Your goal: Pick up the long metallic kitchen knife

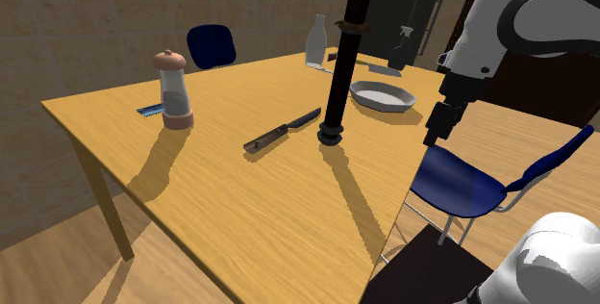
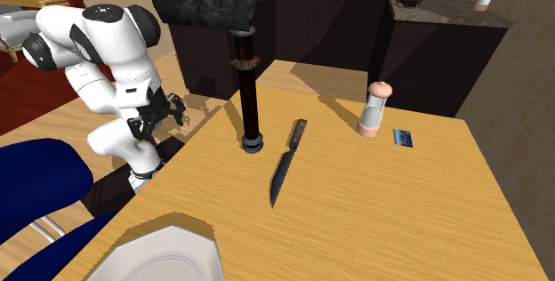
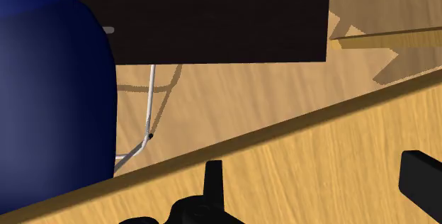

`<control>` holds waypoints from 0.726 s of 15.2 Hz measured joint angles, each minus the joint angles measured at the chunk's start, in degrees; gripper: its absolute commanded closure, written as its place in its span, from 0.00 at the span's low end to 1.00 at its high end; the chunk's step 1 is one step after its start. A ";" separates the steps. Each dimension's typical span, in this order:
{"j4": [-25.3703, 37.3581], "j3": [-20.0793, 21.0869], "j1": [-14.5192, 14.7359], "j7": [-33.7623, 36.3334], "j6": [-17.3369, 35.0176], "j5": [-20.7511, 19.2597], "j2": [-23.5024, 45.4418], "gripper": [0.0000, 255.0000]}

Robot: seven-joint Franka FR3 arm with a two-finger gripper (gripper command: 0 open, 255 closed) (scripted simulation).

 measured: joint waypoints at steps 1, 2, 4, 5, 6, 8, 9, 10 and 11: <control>0.00 0.00 0.00 0.00 0.00 0.00 0.00 0.00; 0.19 0.82 -0.17 1.45 0.34 0.54 0.42 0.00; 0.69 3.70 -0.76 6.81 1.31 2.37 1.54 0.00; 1.38 5.28 -1.19 9.93 2.08 3.32 2.76 0.00; 2.18 6.86 -1.66 13.10 2.75 4.18 4.01 0.00; 3.66 10.21 -2.58 19.77 4.06 5.88 6.29 0.00; 4.51 11.68 -3.17 22.96 4.87 6.47 7.71 0.00; 6.43 13.25 -3.74 26.34 4.97 7.00 9.46 0.00; 7.81 15.13 -4.26 29.97 5.83 7.59 11.39 0.00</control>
